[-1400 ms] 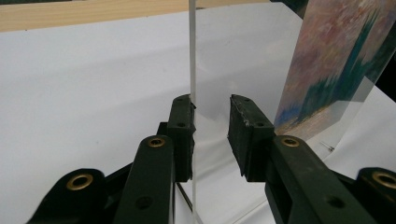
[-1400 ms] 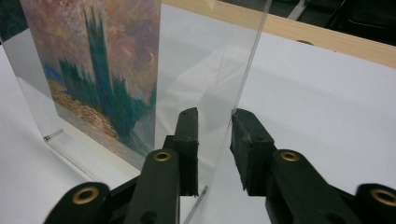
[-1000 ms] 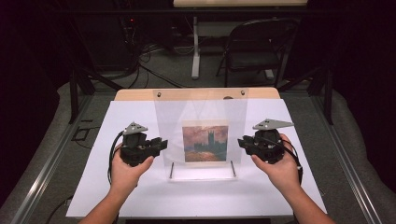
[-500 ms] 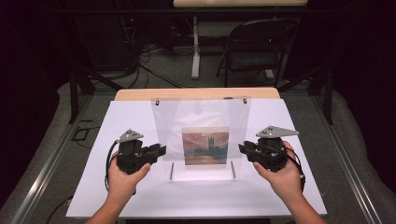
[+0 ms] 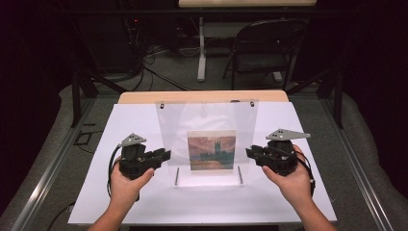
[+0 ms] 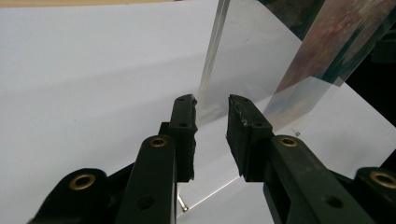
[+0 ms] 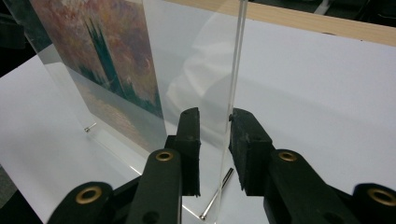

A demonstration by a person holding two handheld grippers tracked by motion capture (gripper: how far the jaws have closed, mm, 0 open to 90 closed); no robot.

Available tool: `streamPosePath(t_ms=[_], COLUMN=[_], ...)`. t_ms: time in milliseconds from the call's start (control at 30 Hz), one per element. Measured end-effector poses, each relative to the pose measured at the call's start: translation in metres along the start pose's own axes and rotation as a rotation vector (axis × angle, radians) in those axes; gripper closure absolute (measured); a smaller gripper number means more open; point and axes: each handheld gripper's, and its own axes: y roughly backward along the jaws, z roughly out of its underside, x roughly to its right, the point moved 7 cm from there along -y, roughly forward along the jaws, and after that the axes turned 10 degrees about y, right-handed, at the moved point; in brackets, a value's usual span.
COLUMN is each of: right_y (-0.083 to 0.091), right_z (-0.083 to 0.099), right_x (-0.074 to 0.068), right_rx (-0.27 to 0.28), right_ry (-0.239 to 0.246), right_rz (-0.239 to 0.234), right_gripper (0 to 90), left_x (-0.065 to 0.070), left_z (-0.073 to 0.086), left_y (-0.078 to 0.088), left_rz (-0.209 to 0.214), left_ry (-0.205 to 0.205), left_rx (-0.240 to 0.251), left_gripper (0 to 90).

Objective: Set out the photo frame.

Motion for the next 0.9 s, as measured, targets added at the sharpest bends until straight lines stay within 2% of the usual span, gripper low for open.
streamPosePath(t_ms=[200,400,567,733,867,900], right_y=[0.002,0.006,0.012,0.016,0.017,0.016], right_z=[0.0,0.007,0.013,0.02,0.03,0.034], right_x=[0.001,0.005,0.011,0.017,0.024,0.025], right_rx=[0.009,0.015,0.025,0.037,0.039,0.031], right_ry=[0.001,-0.021,-0.022,-0.02,-0.024,-0.041], right_rz=[-0.02,-0.018,0.013,0.059,0.091,0.096], right_gripper=[69.1,63.4,55.8,48.7,47.2,47.2], left_x=[-0.005,-0.016,-0.028,-0.045,-0.056,-0.06], left_z=[0.001,0.007,0.011,0.018,0.029,0.032], left_y=[0.002,0.01,0.018,0.022,0.02,0.02], left_rz=[-0.002,0.004,-0.008,-0.063,-0.075,-0.083], left_ry=[-0.007,0.005,0.027,0.033,0.044,0.045], left_rx=[-0.01,0.009,0.03,0.047,0.06,0.056], left_gripper=[64.2,53.8,45.1,42.3,41.4,41.3])
